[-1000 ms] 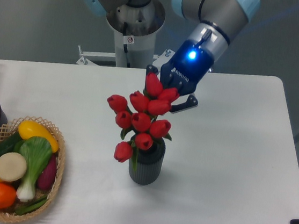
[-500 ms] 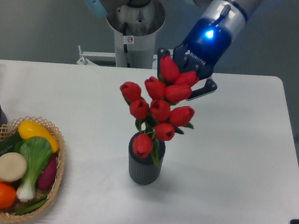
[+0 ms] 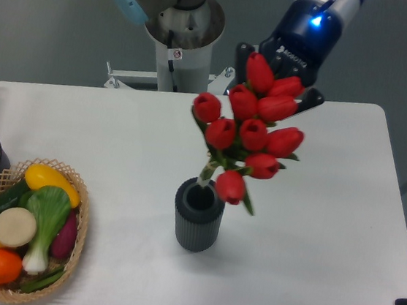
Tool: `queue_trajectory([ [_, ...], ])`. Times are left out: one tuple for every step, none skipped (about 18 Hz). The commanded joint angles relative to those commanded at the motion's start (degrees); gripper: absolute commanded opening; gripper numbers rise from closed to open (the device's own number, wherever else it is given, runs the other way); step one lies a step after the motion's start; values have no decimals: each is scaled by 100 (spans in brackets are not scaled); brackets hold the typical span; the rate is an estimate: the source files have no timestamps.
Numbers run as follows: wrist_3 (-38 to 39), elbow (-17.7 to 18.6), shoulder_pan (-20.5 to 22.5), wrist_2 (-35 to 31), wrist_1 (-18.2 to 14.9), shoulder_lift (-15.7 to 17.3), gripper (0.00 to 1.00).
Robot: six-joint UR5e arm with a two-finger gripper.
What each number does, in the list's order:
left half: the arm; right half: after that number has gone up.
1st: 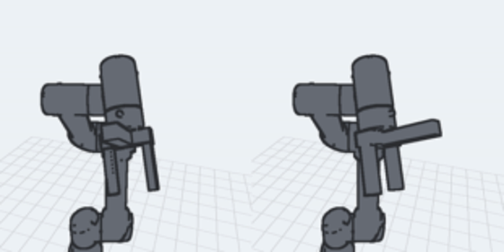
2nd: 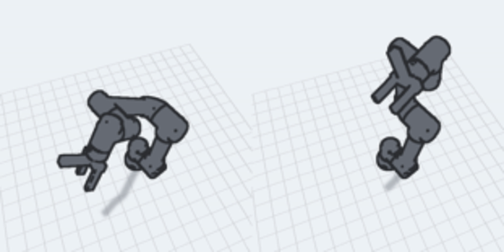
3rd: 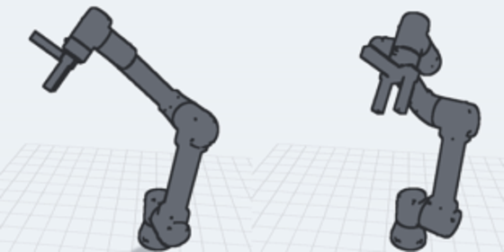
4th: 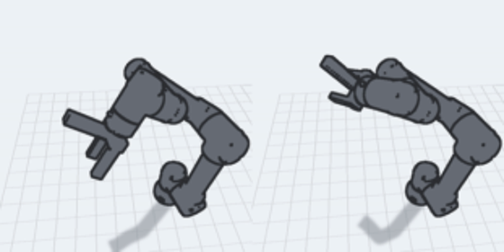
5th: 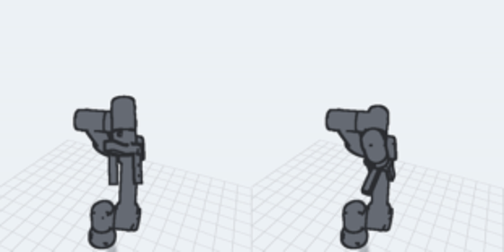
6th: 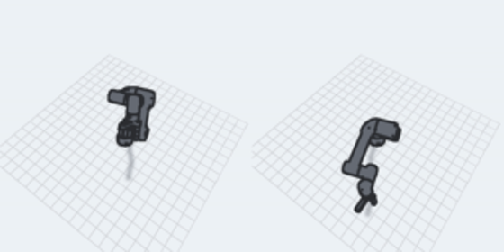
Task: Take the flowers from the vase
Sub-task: 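Lift the tulip bunch straight up out of the dark gray vase, then carry the held tulips up and away from the vase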
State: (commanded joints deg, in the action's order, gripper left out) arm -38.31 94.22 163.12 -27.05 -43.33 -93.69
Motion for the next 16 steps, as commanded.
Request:
queue_trajectory([
  [-53, 9, 70, -202, 0, 18, 0],
  [-88, 9, 114, -378, -9, 27, 0],
  [-115, 0, 123, -597, -9, 35, 0],
  [-167, 0, 115, -913, -17, 70, 0],
  [-228, 26, 132, -1290, -18, 88, 0],
  [-333, 61, 132, -1607, -26, 97, 0],
  [-456, 70, 132, -1854, -52, 88, 0],
  [-562, 96, 124, -2065, -88, 71, 0],
  [-694, 105, 123, -2241, -114, 44, 0],
  [-843, 114, 106, -2478, -123, 27, 0],
  [-975, 114, 106, -2811, -149, 18, 0],
  [-1098, 123, 89, -3197, -245, 9, 0],
  [-1351, 123, 54, -3549, -368, -8, 0],
  [-1641, 97, -8, -3883, -526, -52, 0],
  [-1853, 62, -95, -4200, -701, -79, 0],
  [-1959, 44, -201, -4542, -860, -114, 0],
])
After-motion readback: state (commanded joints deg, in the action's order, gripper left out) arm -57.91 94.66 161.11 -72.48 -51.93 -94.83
